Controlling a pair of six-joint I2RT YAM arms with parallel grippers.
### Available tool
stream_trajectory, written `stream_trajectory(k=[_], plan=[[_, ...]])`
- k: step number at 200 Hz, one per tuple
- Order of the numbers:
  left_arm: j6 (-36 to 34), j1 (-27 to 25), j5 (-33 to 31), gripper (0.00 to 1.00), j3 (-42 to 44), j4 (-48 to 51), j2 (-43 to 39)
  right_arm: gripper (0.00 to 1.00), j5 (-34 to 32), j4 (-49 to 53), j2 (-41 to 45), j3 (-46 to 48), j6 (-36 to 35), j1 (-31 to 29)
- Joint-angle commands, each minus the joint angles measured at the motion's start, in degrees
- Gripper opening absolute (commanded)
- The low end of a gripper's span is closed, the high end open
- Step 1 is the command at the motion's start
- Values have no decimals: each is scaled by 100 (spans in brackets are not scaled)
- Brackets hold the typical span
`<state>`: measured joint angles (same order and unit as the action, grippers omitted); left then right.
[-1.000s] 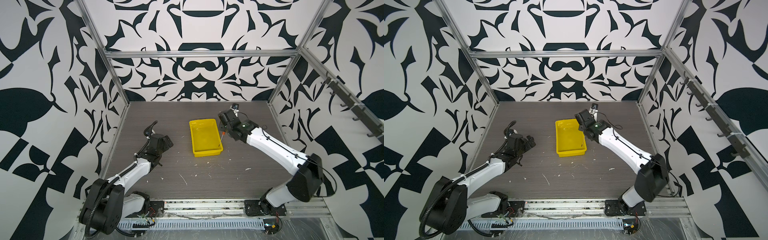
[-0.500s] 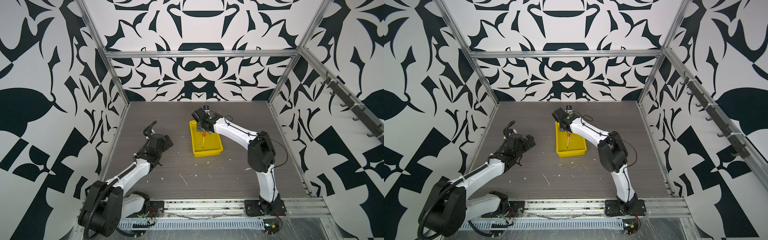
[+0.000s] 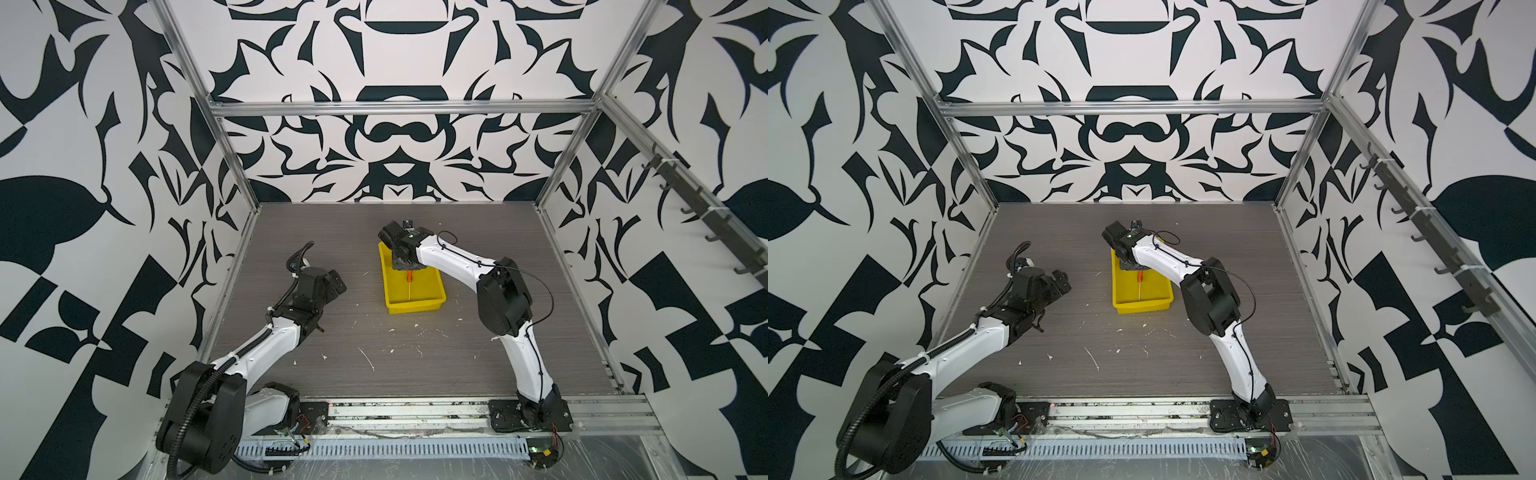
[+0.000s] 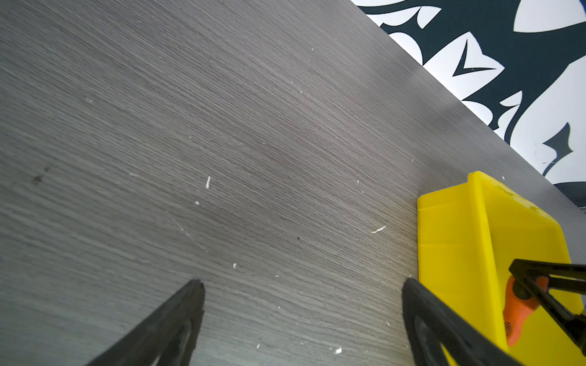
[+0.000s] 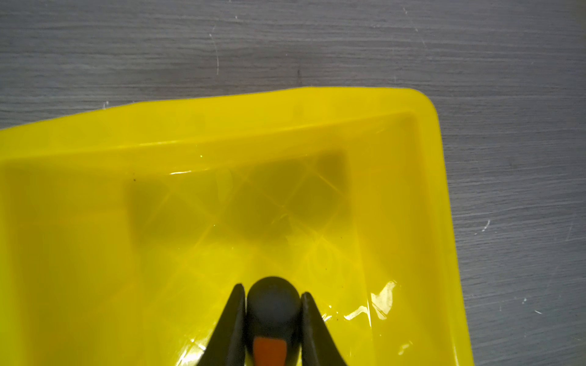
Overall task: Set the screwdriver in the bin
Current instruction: 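Lower the screwdriver into the bin and open the right gripper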
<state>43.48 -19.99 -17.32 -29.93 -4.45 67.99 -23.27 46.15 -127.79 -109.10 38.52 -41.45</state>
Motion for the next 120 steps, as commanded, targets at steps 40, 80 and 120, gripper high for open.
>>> stream_trajectory(k=[40, 80, 120], plan=[[58, 8, -39, 100, -114, 58, -25, 12, -104, 142, 219, -114, -91, -16], [50, 12, -62, 100, -110, 58, -48, 17, -121, 183, 306, -145, -110, -12], [36, 7, -95, 100, -126, 84, -24, 35, -84, 240, 460, -162, -47, -42]])
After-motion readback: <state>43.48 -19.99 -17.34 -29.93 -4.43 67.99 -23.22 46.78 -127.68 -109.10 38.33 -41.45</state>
